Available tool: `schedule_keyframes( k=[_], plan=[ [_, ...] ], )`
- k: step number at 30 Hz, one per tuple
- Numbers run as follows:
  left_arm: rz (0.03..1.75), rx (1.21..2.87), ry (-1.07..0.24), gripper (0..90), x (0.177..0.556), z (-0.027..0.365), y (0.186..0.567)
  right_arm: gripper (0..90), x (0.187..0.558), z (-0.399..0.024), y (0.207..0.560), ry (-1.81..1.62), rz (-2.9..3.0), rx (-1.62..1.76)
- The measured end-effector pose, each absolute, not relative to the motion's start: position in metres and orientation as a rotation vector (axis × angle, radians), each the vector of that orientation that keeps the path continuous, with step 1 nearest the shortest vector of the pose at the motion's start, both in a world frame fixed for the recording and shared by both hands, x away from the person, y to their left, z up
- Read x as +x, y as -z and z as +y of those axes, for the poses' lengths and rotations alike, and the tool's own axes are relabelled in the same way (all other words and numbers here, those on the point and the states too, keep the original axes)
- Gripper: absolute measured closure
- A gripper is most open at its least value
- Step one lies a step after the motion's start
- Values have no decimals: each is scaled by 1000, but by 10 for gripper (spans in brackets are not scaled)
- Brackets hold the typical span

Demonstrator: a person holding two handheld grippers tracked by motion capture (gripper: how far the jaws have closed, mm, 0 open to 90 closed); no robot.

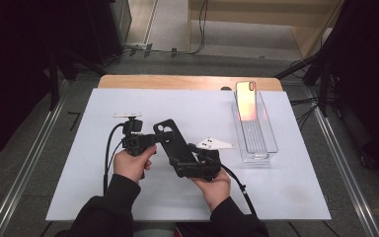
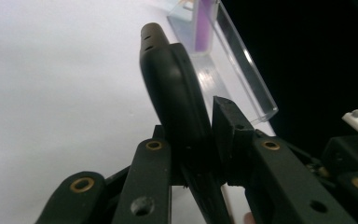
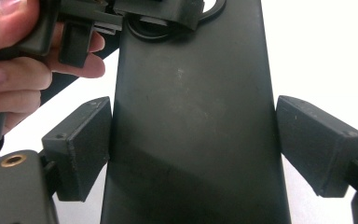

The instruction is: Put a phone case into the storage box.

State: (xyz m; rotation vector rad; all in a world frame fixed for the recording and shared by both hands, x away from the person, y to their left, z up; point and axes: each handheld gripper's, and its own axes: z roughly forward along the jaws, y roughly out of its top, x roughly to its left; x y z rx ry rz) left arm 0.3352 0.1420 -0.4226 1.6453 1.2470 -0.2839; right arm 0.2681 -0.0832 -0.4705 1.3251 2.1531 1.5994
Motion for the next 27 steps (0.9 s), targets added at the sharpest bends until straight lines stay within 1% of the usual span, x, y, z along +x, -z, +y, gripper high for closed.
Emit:
schedule_keyframes(
  k=[3,4,6,13,14,15,22,27],
  plan=[
    [1238,1644,292,784,335,142,422,116,269,-83,471,-1595,2152,1297],
    [1234,1635,315,794,335,142,422,114,269,-82,471,-1588,2155,1286],
    [1232,1642,318,820,334,141,421,111,270,-81,472,-1560,2178,1268],
    [1218,1623,339,827,333,143,418,92,273,-79,465,-1495,2232,1205],
    [1215,1623,334,827,332,143,417,75,275,-80,463,-1512,2239,1190],
    [1212,1623,327,827,331,143,416,0,276,-81,462,-1521,2241,1191],
    [1193,1637,283,825,329,144,411,0,280,-97,454,-1605,2276,1179],
    [1184,1671,213,824,327,142,410,0,279,-108,449,-1494,2380,1162]
  ],
)
